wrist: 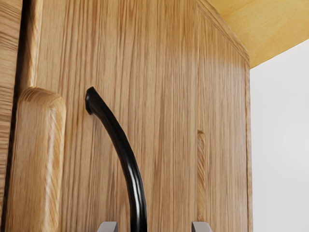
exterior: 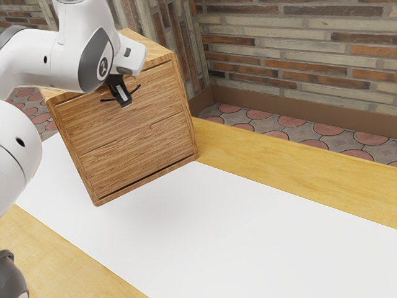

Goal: Pull the drawer handle with one arm to open the drawer

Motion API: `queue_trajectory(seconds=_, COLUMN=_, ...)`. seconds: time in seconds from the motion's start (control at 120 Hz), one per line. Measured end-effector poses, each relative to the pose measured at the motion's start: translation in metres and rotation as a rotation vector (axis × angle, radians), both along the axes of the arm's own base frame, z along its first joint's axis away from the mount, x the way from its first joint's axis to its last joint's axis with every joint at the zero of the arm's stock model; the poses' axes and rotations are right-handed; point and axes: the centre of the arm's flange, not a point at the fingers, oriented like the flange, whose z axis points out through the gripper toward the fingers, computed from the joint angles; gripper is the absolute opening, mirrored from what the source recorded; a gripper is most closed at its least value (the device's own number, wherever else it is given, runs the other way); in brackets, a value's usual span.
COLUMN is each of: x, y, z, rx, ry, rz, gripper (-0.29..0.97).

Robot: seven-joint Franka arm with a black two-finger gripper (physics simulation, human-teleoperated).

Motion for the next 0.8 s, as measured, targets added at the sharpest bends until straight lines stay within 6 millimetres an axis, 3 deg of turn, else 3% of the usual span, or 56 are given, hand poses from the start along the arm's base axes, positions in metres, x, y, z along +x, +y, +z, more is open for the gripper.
queue_trajectory(seconds=0.8, x=0.005, y=-0.018, z=-0.008, rx=-0.013, ry=0.007, rz=0.007, gripper=0.03)
